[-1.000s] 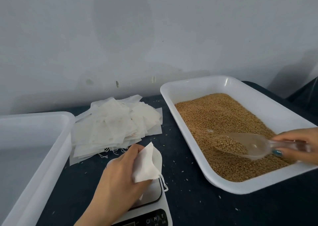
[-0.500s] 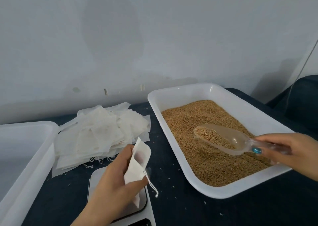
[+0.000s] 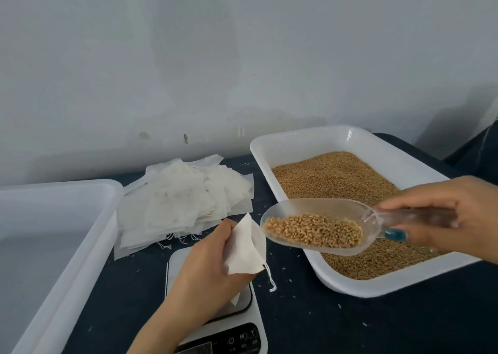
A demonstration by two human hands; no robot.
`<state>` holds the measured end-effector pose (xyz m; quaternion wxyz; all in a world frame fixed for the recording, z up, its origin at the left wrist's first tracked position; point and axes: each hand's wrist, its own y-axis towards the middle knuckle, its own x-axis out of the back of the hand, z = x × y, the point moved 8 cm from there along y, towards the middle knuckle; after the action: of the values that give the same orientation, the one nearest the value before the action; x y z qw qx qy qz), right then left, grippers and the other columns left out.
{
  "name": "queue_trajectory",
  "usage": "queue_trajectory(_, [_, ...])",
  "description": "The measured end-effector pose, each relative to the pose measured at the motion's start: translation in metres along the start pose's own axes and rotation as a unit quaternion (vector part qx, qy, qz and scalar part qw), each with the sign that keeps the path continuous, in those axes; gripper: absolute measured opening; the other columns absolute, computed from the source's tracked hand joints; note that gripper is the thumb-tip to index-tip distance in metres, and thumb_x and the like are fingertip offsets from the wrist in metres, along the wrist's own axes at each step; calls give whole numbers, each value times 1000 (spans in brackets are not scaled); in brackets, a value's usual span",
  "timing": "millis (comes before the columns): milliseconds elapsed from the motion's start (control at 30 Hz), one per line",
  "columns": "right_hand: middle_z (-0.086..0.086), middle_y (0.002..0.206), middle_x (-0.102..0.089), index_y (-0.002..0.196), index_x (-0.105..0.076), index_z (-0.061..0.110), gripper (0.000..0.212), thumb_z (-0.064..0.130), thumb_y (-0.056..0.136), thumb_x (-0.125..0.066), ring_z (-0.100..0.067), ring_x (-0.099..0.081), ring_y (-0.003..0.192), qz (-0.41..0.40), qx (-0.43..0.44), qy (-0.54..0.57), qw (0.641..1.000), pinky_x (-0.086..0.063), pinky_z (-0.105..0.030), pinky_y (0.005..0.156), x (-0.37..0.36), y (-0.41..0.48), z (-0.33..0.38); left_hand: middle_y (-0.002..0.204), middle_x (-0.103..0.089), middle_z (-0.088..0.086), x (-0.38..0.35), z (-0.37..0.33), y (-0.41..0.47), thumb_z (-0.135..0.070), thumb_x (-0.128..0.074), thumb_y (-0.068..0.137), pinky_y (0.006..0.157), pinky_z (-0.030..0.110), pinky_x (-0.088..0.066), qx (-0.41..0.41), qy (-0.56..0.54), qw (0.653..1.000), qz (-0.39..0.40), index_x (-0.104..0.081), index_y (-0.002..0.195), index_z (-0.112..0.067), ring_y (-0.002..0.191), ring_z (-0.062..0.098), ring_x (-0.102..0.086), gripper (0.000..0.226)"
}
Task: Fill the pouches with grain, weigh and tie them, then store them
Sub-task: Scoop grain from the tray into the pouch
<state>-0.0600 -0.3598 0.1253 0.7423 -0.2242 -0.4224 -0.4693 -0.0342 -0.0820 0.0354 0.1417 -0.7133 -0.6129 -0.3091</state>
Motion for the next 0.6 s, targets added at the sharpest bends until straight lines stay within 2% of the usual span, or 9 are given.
queue_trajectory(133, [43,102,-64,118,-55,67,39,82,82,-49,15,-66,84,47,39,-72,996,-57,-14,56,-1,18,15,87,-62,-19,-1,1,0,-50,-61,61,67,20,-44,-12,11,1000,-6,-49,89,-35,80,4,-57,34])
queue_trajectory(267, [50,96,-60,115,-50,74,45,93,76,-35,20,-63,79,74,53,-110,990,-55,-13,53,5,30,29,85,-63,-18,1,-2,-2,-54,-56,60,61,20,-45,-22,-9,1000,-6,-50,90,-39,77,5,-58,34])
queue_trajectory(400, [48,88,-61,110,-46,79,50,98,70,-23,12,-63,69,93,68,-137,984,-54,-19,47,14,42,50,84,-62,-19,-4,-8,-4,-54,-54,59,53,20,-44,-27,0,1000,11,-48,91,-40,71,7,-59,35])
queue_trajectory(500, [46,87,-62,105,-45,82,57,104,61,-18,2,-66,68,102,78,-154,980,-58,-29,56,19,50,65,90,-59,-25,-8,-14,-5,-44,-60,66,54,16,-42,-39,9,999,23,-46,94,-38,76,3,-57,31])
queue_trajectory(600, [52,82,-57,104,-42,84,57,103,58,-15,4,-64,64,111,99,-208,967,-55,-25,52,23,60,82,89,-60,-24,-10,-16,-6,-40,-63,68,51,18,-42,-39,-7,999,26,-46,94,-37,74,3,-58,32])
